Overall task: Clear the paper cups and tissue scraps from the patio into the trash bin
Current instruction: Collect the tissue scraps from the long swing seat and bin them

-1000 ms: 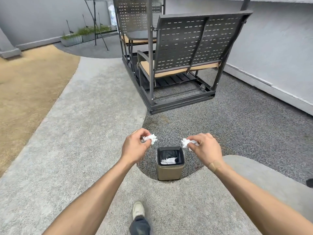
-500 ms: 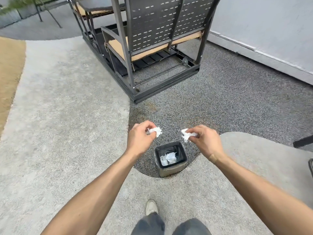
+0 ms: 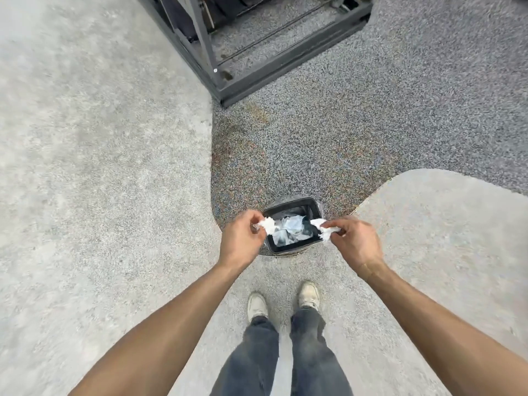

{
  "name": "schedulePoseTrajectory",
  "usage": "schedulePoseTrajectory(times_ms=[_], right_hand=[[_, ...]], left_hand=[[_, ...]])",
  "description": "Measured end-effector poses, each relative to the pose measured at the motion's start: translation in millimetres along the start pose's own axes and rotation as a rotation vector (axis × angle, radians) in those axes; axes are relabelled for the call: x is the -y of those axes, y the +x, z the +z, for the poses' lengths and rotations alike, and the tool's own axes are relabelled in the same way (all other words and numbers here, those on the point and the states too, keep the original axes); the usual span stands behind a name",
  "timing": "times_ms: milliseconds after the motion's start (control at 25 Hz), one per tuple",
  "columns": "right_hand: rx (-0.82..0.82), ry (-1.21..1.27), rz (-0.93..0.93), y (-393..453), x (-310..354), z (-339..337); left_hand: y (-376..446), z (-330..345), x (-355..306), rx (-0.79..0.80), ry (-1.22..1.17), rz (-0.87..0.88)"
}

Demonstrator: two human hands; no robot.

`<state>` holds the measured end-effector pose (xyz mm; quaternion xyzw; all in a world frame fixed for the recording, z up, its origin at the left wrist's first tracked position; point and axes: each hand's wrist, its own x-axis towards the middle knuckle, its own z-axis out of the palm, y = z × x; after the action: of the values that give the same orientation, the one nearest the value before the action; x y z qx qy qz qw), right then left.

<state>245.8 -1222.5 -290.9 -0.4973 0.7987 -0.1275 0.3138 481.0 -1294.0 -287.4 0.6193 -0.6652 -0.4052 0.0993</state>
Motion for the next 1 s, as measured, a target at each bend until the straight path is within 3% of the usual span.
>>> schedulePoseTrajectory(times_ms=[360,520,760,1000], right_hand=[[0.239,-0.100,0.161,141.1,-102.9,153.6],[0.242,-0.182,0.051,171.5,-136.8,207.4],[0.239,-0.193,0.009,189.2,-155.4,231.3],[0.216,-0.192,-0.021,170.8,-141.5,182.3]], left_hand=[[127.9,145.8,103.1,0.149,0.214,-0.069],[166.0,207.0,145.6,0.183,0.277,-0.127],[186.8,238.7,163.6,0.184,0.279,-0.161],[166.3,198.7,129.7,0.184,0.314,-0.113]])
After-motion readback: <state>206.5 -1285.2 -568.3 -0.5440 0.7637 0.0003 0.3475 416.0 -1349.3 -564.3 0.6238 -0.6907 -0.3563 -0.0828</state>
